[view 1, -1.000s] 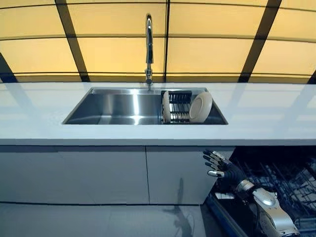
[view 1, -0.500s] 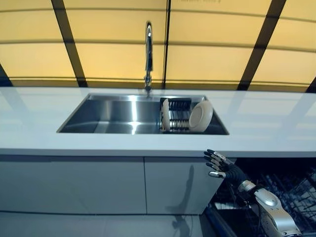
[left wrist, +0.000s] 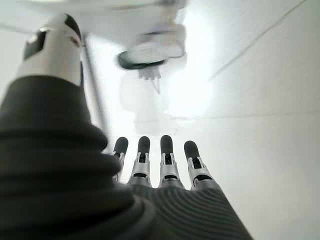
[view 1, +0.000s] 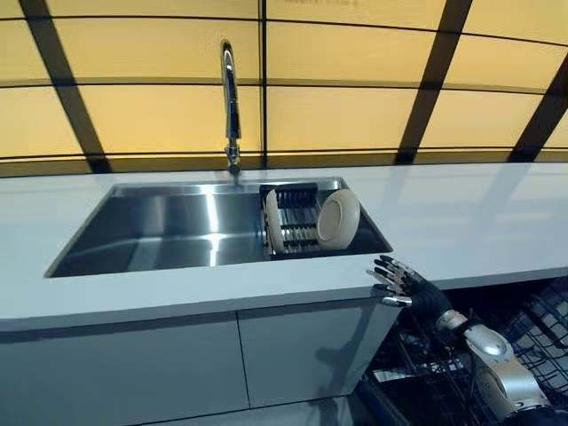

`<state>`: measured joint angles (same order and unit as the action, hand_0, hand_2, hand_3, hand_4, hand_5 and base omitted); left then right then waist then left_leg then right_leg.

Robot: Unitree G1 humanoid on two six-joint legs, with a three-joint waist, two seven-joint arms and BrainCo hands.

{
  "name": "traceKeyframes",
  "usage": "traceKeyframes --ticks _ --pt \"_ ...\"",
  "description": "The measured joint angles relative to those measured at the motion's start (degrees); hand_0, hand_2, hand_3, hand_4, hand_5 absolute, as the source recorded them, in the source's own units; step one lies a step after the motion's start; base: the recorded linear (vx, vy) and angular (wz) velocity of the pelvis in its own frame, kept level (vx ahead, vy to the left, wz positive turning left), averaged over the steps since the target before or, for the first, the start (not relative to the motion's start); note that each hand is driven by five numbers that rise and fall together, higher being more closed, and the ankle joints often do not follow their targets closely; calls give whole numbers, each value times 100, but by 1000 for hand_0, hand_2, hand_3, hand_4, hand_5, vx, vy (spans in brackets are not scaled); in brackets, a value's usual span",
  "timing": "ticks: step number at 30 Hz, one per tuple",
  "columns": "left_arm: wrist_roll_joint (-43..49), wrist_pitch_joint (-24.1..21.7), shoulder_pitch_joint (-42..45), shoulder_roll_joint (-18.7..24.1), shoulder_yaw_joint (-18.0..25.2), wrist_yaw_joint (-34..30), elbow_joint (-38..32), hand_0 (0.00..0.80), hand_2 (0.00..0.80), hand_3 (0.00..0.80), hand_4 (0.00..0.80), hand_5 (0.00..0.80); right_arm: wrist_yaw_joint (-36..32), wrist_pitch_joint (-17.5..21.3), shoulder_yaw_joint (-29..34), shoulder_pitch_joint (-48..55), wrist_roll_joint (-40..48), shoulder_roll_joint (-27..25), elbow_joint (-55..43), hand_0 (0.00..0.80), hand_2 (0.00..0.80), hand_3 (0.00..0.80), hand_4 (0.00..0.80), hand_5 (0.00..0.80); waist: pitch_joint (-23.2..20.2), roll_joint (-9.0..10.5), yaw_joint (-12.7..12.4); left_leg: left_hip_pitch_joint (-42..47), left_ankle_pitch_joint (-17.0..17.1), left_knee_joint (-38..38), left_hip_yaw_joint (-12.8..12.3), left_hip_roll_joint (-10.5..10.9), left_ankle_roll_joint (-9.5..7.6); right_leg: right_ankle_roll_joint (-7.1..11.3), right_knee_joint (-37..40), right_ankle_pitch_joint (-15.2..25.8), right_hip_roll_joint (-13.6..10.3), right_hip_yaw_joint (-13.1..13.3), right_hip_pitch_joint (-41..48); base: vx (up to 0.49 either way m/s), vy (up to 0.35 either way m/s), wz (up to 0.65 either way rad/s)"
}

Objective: Take plates into dishwasher

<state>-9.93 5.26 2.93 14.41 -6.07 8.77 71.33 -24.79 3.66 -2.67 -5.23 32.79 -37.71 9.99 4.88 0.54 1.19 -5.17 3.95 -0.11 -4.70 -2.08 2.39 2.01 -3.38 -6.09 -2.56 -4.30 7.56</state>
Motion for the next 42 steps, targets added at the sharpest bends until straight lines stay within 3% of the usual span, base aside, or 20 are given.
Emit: traceKeyframes --ticks 3,9,14,19,20,22,23,24,25,27,28,29,31,33,35,36,39,42 --pt "-2 4 0 98 -1 9 -26 0 0 0 0 0 -23 1 23 -163 161 -121 28 0 0 0 0 0 -179 24 -71 69 334 -37 11 121 -203 93 72 -182 -106 -43 117 86 -15 11" --pt "17 16 -64 232 -51 -24 33 0 0 0 0 0 123 5 42 -898 238 -123 338 0 0 0 0 0 -159 438 -201 60 323 -43 75 310 -223 147 313 -212 -266 -97 244 66 15 17" --pt "23 29 -188 225 -127 -33 162 0 0 0 0 0 283 4 59 -1628 409 -138 673 0 0 0 0 0 -107 471 -382 208 201 -21 12 321 -189 131 416 -227 -287 -82 444 88 86 -1" --pt "25 68 -222 243 -195 -38 154 0 0 0 0 0 444 4 54 -2059 503 -430 1005 0 0 0 0 0 -64 485 -397 248 135 -37 13 412 -242 174 285 -301 -352 -101 424 42 100 1" --pt "29 70 -259 231 -247 -49 156 0 0 0 0 0 547 4 69 -2099 505 -570 1161 0 0 0 0 0 -64 465 -391 258 111 -114 15 420 -289 229 -76 -401 -384 -116 275 29 164 -3" --pt "35 65 -338 195 -296 -70 169 0 0 0 0 0 690 12 113 -2102 508 -621 1212 0 0 0 0 0 65 245 -359 346 129 -206 18 297 -409 326 -1368 -474 -304 -136 -351 61 146 -5" --pt "43 62 -348 248 -374 -95 149 0 0 0 0 0 777 19 104 -2028 511 -621 1208 0 0 0 0 0 128 143 -315 463 181 -266 34 214 -429 360 -2561 -369 -330 -148 -893 104 2 -1" --pt "41 68 -344 342 -397 -103 141 0 0 0 0 0 825 20 101 -1937 511 -623 1203 0 0 0 0 0 148 144 -208 608 195 -355 76 246 -494 425 -3251 -333 -447 -142 -1236 110 -45 10" --pt "42 68 -330 400 -395 -104 136 0 0 0 0 0 849 23 91 -1932 513 -607 1198 0 0 0 0 0 153 142 -189 654 183 -380 102 249 -509 427 -3376 -349 -487 -160 -1340 119 -128 7" --pt "43 84 -372 551 -394 -125 110 0 0 0 0 0 991 42 86 -1939 517 -620 1066 0 0 0 0 0 168 151 -61 668 187 -404 193 226 -520 501 -3010 -438 -540 -222 -1583 100 -181 12" --pt "43 106 -383 621 -393 -128 105 0 0 0 0 0 1048 54 87 -1935 517 -618 1032 0 0 0 0 0 190 147 -39 689 180 -408 205 230 -510 529 -2459 -412 -634 -246 -1643 112 -259 7" --pt "41 144 -415 633 -393 -128 107 0 0 0 0 0 1096 56 81 -1938 520 -632 1041 0 0 0 0 0 182 173 -3 744 167 -453 194 225 -490 602 -1618 -270 -690 -254 -1617 108 -266 4" --pt "23 191 -452 659 -362 -129 115 0 0 0 0 0 1222 63 73 -1956 576 -621 1044 0 0 0 0 0 216 245 -29 748 153 -501 209 237 -469 637 -646 134 -757 -231 -1502 47 -128 13" --pt "12 250 -419 661 -366 -131 69 0 0 0 0 0 1395 64 72 -1942 616 -619 1099 0 0 0 0 0 153 362 -36 813 105 -505 211 234 -381 630 -122 362 -759 -284 -1260 55 -109 30" --pt "13 293 -391 601 -372 -149 65 0 0 0 0 0 1535 69 77 -1946 616 -647 1269 0 0 0 0 0 133 372 -36 971 44 -502 172 141 -245 500 258 837 -656 -309 -970 62 -61 32" --pt "13 294 -341 557 -376 -153 50 0 0 0 0 0 1613 65 78 -1946 616 -676 1405 0 0 0 0 0 121 357 -50 1051 22 -498 147 44 -93 347 481 1117 -545 -319 -802 66 -43 25" --pt "11 297 -204 419 -377 -149 31 0 0 0 0 0 1745 32 78 -2003 614 -738 1545 0 0 0 0 0 19 253 -67 1055 -68 -475 138 -203 118 166 849 1282 -279 -397 -587 65 -36 4" --pt "11 278 -179 241 -377 -149 -14 0 0 0 0 0 1997 -29 82 -2128 611 -847 1686 0 0 0 0 0 -30 172 -60 1084 -124 -475 92 -318 238 57 847 1243 -129 -390 -574 47 -20 -7"
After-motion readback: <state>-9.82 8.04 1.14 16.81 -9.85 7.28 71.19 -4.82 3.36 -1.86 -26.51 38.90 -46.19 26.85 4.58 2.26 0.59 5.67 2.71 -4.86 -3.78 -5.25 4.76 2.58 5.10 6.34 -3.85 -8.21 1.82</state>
